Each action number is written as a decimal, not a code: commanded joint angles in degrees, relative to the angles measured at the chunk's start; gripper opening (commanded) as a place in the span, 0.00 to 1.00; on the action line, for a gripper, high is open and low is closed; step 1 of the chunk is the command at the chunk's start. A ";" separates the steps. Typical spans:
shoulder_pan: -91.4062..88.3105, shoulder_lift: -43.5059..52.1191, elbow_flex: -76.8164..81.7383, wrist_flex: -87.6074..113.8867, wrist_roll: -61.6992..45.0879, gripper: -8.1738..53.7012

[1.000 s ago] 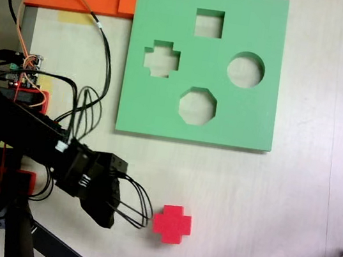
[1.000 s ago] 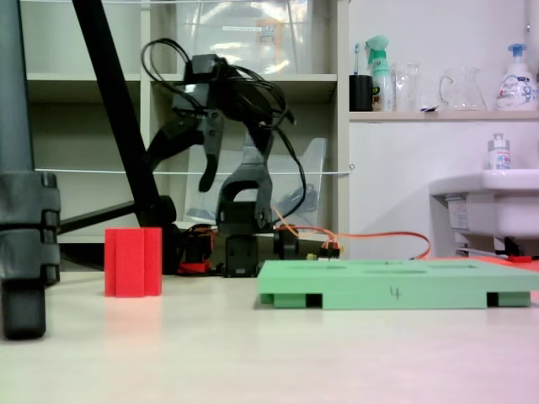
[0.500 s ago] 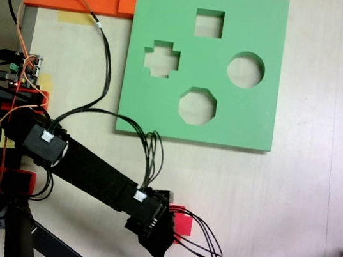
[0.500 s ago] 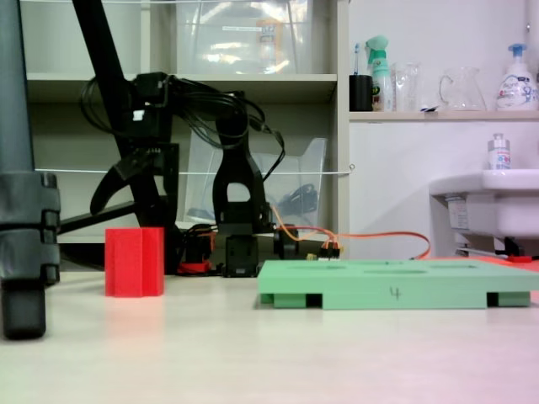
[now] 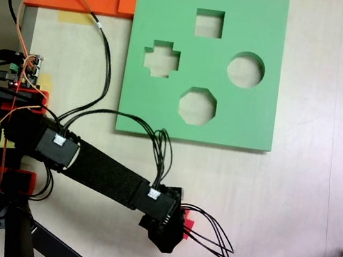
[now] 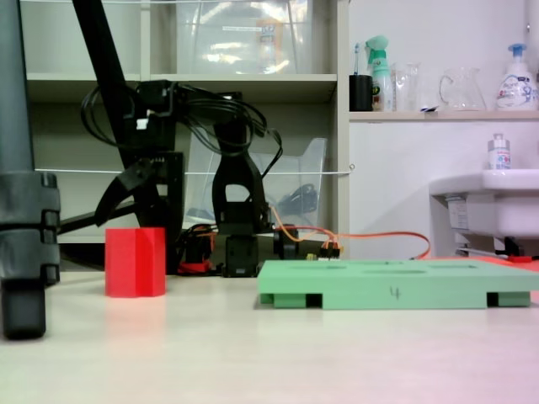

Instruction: Put the cross columnar block into the corresponding hole

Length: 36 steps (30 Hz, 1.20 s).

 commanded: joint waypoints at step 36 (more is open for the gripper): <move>0.62 -6.24 -4.13 -1.93 10.90 0.74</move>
